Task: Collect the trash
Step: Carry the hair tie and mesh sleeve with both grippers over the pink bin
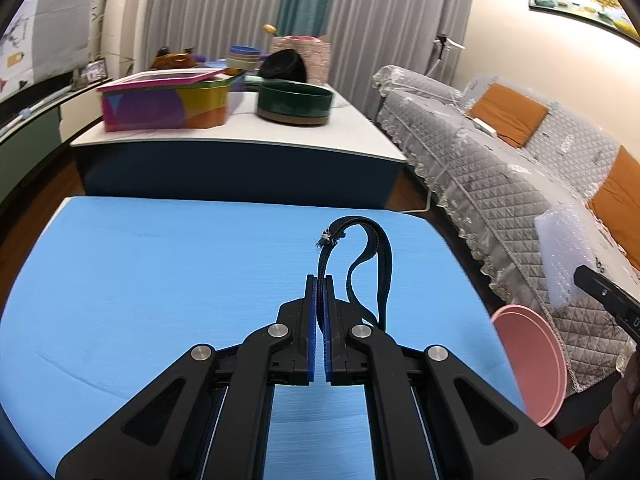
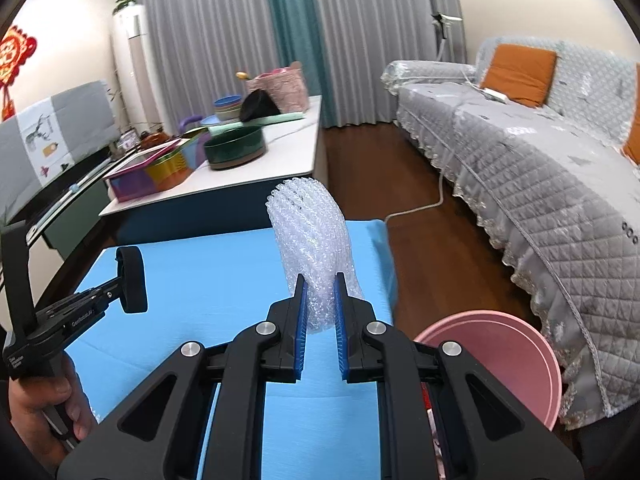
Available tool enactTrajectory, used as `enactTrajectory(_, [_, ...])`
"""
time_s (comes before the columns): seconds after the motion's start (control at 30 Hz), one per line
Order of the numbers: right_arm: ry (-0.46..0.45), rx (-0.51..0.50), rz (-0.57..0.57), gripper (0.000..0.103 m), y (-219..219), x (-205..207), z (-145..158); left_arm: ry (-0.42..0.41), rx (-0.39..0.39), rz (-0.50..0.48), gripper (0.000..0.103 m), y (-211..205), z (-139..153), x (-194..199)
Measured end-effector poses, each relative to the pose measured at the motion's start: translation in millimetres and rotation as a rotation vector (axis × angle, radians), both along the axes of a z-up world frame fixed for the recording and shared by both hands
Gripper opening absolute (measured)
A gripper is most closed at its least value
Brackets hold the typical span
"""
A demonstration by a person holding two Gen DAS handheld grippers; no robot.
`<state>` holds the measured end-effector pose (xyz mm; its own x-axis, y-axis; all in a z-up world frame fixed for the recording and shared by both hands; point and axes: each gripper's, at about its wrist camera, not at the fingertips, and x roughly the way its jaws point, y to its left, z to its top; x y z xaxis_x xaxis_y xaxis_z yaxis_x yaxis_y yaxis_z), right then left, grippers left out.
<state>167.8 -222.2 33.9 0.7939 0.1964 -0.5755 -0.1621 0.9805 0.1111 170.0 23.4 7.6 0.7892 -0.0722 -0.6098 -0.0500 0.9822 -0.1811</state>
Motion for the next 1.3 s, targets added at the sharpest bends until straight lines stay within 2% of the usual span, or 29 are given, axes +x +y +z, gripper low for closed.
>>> enactTrajectory(0.23, [-0.026, -0.030, -0.046, 0.013, -23.3, -10.3, 6.1, -0.003, 0.013, -0.078, 0.003, -42.3, -1.8, 10.4])
enactTrajectory(0.6, [-0.017, -0.041, -0.139, 0.013, -76.7, -21.0, 4.9, -0.016, 0.032, -0.212, 0.003, -112.3, -6.5, 13.0])
enactTrajectory(1.3, [0.040, -0.040, -0.284, 0.013, -150.2, -16.3, -11.6, -0.034, 0.043, -0.475, 0.003, -218.1, -15.7, 3.9])
